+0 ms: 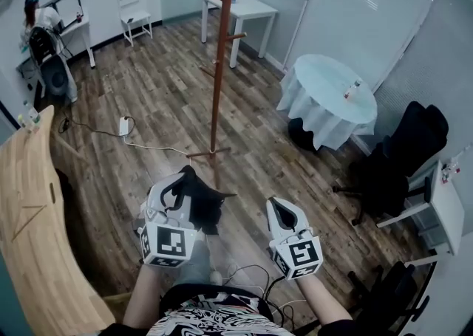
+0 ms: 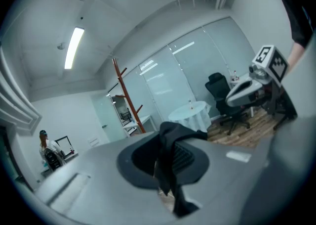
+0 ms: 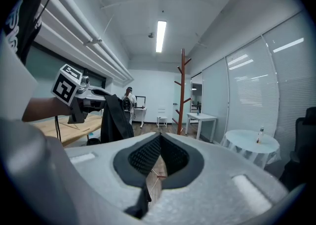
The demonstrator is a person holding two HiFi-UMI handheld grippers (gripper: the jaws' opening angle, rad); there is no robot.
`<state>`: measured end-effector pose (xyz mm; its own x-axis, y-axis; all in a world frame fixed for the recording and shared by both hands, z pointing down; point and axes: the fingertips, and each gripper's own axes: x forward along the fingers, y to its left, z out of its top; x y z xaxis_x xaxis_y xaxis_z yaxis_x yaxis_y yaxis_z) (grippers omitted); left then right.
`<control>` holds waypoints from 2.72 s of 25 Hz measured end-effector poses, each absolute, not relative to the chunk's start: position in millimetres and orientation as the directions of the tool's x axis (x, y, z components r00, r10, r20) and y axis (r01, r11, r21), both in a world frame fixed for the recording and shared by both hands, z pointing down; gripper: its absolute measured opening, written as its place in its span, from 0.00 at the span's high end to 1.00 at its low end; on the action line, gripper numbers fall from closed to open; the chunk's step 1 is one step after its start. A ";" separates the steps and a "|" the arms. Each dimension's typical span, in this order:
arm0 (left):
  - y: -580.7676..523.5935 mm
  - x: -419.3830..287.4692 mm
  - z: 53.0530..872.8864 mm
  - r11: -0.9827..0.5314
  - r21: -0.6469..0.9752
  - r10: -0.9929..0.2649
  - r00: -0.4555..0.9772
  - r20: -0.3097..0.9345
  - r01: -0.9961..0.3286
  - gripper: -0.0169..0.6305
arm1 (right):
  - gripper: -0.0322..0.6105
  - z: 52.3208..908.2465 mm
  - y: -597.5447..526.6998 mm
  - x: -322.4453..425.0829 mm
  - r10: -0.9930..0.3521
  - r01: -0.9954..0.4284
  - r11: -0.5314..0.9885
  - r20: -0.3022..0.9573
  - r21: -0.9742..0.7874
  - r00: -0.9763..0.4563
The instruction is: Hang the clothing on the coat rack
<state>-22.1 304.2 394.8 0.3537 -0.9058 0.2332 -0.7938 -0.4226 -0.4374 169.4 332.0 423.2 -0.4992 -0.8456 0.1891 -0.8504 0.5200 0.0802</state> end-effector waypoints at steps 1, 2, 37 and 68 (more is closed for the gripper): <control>296.3 -19.9 398.1 -0.428 -0.433 -0.903 0.358 0.237 -0.793 0.96 | 0.95 424.9 325.3 170.0 -0.845 -0.849 0.521 0.193 0.083 -0.499; 288.2 -18.1 400.4 -0.433 -0.429 -0.901 0.362 0.240 -0.793 0.96 | 0.95 426.1 317.8 170.4 -0.843 -0.848 0.523 0.196 0.084 -0.500; -54.8 -64.4 388.4 -0.511 -0.470 -0.856 0.477 0.198 -0.720 0.96 | 0.95 431.7 -8.0 72.2 -0.834 -0.831 0.545 0.179 0.112 -0.523; -140.4 -50.2 407.0 -0.578 -0.473 -0.812 0.526 0.252 -0.665 0.96 | 0.77 474.3 -106.9 -6.9 -0.685 -0.631 0.727 0.347 0.270 -0.641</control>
